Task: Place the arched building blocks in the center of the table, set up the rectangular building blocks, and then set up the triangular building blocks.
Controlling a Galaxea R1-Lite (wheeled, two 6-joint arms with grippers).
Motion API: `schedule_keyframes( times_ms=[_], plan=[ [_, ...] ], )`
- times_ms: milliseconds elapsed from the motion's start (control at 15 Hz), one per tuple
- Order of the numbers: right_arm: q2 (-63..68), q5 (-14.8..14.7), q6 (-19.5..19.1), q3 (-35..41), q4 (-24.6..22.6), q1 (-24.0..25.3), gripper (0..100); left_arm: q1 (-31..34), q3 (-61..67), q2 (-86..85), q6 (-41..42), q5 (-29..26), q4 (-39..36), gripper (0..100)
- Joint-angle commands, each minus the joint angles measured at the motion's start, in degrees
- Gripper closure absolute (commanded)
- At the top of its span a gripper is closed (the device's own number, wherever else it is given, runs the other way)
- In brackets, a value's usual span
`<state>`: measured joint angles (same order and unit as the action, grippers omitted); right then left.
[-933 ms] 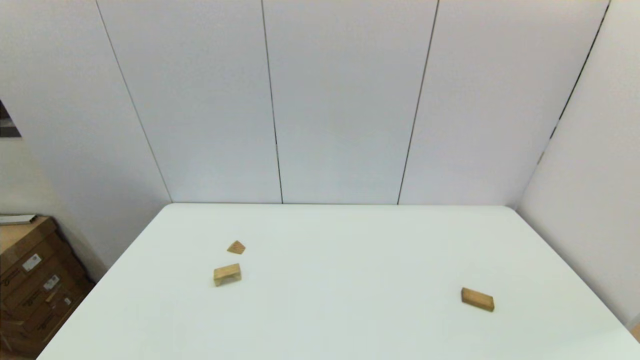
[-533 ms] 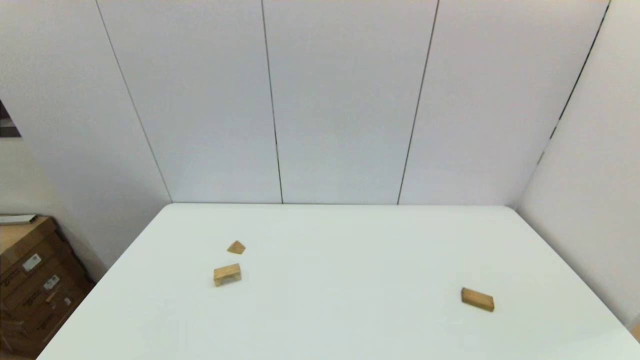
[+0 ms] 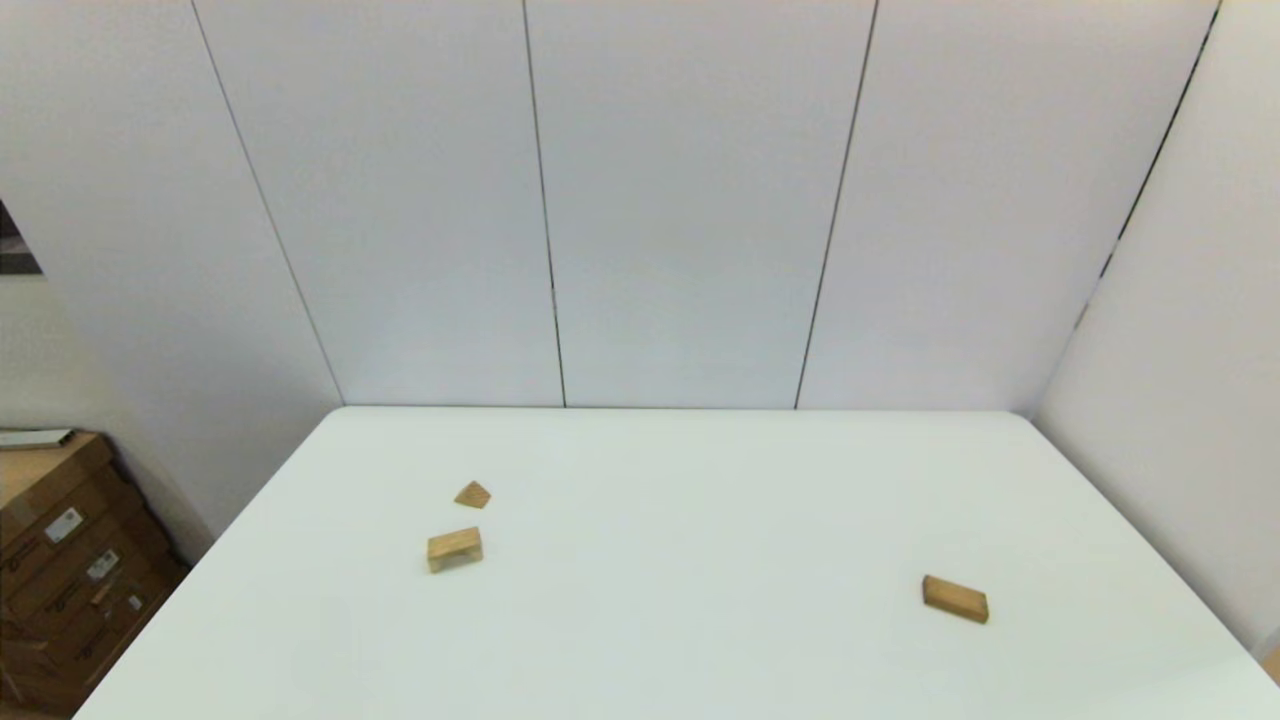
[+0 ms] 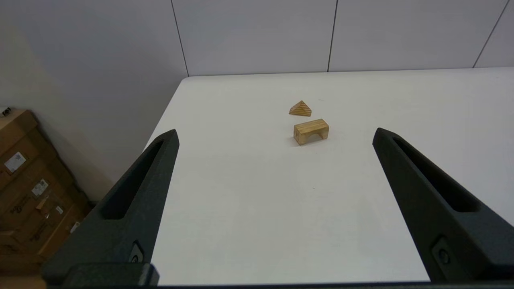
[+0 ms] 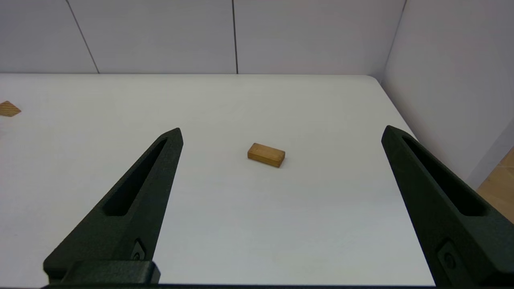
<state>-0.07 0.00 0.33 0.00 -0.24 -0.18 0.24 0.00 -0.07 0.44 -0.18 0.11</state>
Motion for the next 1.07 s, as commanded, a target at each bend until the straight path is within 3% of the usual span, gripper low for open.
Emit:
schedule_keyframes(
  times_ms=[67, 267, 600, 733, 933, 1067],
  plan=[
    [0.1, 0.0, 0.0, 0.1, 0.0, 0.0, 0, 0.0, -5.4, 2.3, 2.5, 0.0, 2.8, 0],
    [0.0, 0.0, 0.0, 0.1, 0.0, 0.0, 0, 0.1, -21.0, 25.7, -1.5, 0.2, 6.3, 0],
    [0.1, 0.0, 0.0, 0.1, 0.0, 0.0, 0, -1.7, -38.2, 60.5, -0.2, 2.0, 6.6, 0],
    [0.1, 0.0, 0.0, 0.1, 0.0, 0.0, 0, -2.5, -41.3, 68.6, -0.2, 2.2, 6.6, 0],
    [0.1, -0.1, 0.0, 0.1, 0.0, 0.0, 0, -3.1, -47.1, 73.8, 0.8, 1.8, 14.6, 0],
    [0.1, 0.0, 0.0, 0.1, 0.0, 0.0, 0, -3.1, -48.5, 75.5, 2.9, -2.5, 15.0, 0]
  ],
)
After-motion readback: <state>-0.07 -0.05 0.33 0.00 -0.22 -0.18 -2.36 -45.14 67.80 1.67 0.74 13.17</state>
